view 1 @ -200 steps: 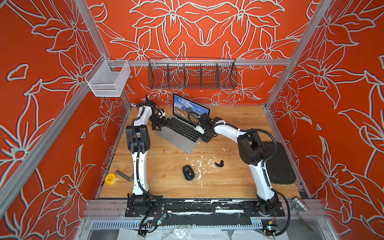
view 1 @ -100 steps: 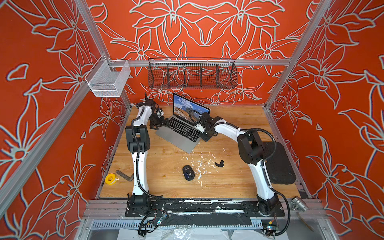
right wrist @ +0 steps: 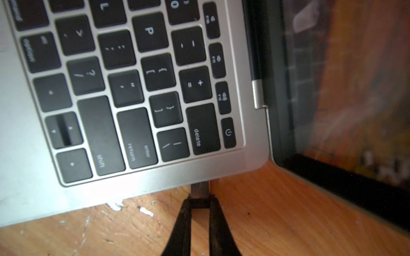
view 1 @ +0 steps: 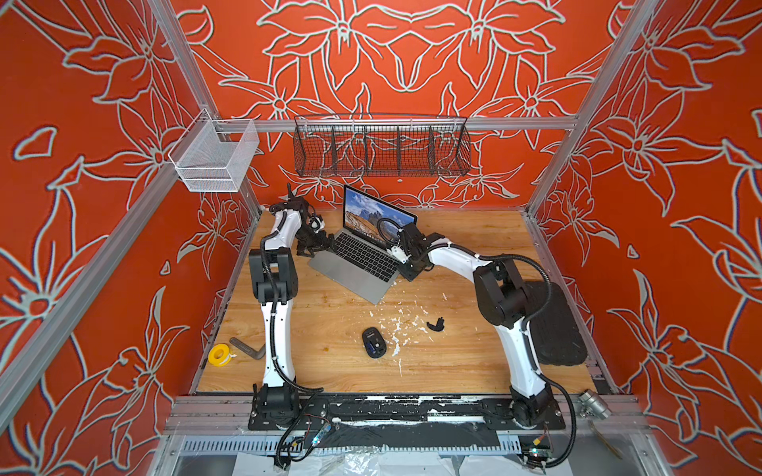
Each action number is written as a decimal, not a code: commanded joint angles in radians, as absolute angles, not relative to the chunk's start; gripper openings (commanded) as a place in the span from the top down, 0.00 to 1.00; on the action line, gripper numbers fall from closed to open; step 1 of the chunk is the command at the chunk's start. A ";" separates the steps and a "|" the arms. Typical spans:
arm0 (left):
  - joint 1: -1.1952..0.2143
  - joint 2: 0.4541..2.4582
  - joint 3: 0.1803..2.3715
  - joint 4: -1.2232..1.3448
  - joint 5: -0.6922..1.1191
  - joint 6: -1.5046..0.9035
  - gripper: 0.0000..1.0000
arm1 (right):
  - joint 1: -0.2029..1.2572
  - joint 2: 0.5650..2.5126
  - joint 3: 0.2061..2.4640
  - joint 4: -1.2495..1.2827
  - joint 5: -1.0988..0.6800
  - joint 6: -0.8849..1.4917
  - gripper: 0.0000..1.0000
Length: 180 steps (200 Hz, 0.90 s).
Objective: Insert the wireless mouse receiver into the laptop
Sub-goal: Insert the USB plug into the USB port.
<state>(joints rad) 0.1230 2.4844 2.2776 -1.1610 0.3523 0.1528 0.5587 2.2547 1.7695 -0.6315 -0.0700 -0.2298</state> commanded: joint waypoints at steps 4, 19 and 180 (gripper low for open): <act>0.128 2.526 2.255 -1.178 0.313 0.156 0.04 | 0.588 2.290 1.730 -0.593 -0.109 -0.233 0.94; 0.129 2.526 2.255 -1.179 0.313 0.156 0.04 | 0.595 2.290 1.730 -0.589 -0.108 -0.234 0.94; 0.132 2.523 2.255 -1.184 0.310 0.163 0.03 | 0.620 2.265 1.694 -0.527 -0.156 -0.287 0.94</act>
